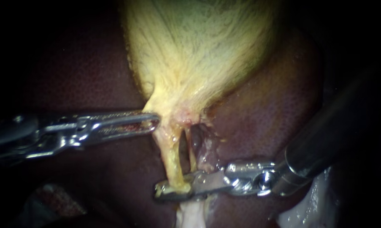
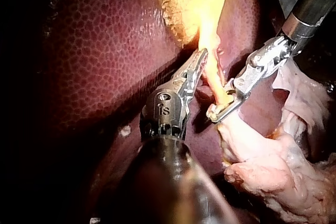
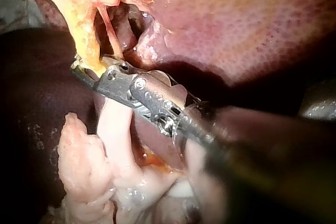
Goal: Going back first clip left tube
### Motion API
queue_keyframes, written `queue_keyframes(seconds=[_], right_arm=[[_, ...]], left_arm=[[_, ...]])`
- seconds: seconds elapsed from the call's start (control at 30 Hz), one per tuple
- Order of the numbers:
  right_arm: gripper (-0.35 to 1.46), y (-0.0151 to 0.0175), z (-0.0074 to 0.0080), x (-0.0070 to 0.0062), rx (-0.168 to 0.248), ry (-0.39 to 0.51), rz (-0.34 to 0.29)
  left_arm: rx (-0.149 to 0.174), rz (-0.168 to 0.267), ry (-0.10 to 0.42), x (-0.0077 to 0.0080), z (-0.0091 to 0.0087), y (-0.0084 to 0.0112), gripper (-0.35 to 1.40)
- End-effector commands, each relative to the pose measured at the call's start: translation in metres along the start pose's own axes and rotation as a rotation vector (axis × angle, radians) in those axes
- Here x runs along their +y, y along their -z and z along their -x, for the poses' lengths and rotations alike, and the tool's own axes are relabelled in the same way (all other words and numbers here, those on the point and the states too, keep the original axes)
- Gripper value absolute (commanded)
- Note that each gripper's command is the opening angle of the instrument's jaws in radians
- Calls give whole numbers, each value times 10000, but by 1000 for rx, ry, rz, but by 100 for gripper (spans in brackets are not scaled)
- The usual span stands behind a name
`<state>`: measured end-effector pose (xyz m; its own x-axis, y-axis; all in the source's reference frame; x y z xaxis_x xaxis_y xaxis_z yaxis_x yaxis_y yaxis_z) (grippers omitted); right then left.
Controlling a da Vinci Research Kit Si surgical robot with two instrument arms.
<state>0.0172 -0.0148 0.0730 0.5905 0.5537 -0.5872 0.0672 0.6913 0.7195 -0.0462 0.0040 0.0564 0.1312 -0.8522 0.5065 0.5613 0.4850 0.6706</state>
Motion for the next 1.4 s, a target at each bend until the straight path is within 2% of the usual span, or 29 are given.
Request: queue_keyframes(seconds=[0.03, 0.27, 0.3, 0.33, 0.4, 0.43, 0.57, 0.77, 1.07, 1.27, 1.4], right_arm=[[-35, -1, 1, 0, -3, 0, 1], [-35, -4, 5, 1, -12, 3, 5], [-22, -5, 6, 0, -13, 4, 5], [2, -6, 7, 0, -8, 6, 10], [29, -8, 6, 1, -2, 11, 12], [40, -8, 5, 2, 11, 47, 14], [56, -6, -1, 3, 57, 186, 53], [59, 7, -12, 9, 77, 304, 143], [60, 36, -20, 10, 74, 390, 176], [60, 57, -15, 3, 75, 396, 178], [60, 82, -16, -9, 74, 416, 167]], left_arm=[[0, 0, 0, 0, 0, 1, -6], [0, -1, 0, 0, 0, 1, -6], [0, -1, 0, 0, 0, 1, -6], [0, -1, 0, 0, 0, 2, -6], [0, -1, 0, 0, 0, 2, -6], [0, -1, -1, 0, -1, 3, -6], [0, -2, -1, 1, -1, 4, -6], [0, -2, -1, 0, -1, 7, -6], [0, -2, -1, -1, -1, 8, -6], [1, -2, -1, -1, -2, 8, -6], [1, -2, -2, 0, -3, 8, -6]])
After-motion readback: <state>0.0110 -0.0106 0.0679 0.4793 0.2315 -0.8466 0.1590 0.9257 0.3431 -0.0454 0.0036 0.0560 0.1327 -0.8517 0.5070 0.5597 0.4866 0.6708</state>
